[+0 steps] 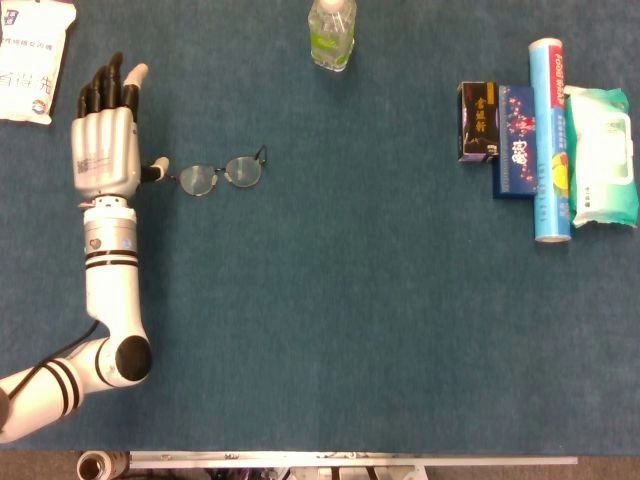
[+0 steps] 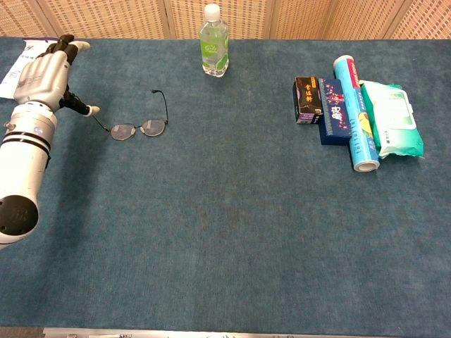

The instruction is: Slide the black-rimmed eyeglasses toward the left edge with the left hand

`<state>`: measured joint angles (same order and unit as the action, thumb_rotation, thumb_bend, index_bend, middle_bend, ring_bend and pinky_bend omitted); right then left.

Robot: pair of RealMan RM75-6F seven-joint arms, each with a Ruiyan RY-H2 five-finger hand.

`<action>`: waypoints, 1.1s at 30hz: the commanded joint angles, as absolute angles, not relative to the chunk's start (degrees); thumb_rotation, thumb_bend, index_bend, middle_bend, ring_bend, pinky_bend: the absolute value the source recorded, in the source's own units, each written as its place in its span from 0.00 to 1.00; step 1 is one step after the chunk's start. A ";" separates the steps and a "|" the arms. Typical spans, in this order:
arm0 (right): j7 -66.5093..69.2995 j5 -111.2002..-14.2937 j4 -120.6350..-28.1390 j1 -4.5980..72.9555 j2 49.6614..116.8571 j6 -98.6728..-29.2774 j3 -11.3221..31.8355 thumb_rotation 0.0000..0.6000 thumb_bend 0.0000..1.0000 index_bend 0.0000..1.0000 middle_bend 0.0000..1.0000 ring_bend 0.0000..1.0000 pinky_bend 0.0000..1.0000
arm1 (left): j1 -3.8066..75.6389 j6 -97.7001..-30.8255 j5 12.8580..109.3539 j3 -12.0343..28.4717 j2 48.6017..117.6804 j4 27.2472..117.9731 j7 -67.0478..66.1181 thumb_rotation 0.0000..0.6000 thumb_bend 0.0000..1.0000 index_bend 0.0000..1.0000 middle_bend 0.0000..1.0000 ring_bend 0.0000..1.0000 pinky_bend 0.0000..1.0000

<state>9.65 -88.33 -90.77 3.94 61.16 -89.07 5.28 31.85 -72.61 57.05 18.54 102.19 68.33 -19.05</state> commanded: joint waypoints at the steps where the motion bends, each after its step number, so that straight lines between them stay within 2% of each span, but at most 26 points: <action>1: 9.57 -88.34 -90.79 3.96 61.18 -89.03 5.26 1.00 0.35 0.53 0.44 0.25 0.21 | 31.50 -72.97 57.42 18.41 101.68 68.69 -19.14 1.00 0.04 0.12 0.01 0.01 0.09; 33: 9.28 -88.28 -90.84 4.01 61.30 -88.87 5.22 1.00 0.35 0.53 0.44 0.25 0.21 | 26.51 -73.02 58.00 16.42 97.01 68.56 -18.06 1.00 0.04 0.12 0.01 0.01 0.09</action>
<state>9.28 -88.27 -90.85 4.00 61.30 -88.88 5.23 26.68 -73.19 58.07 16.58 97.14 68.45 -18.11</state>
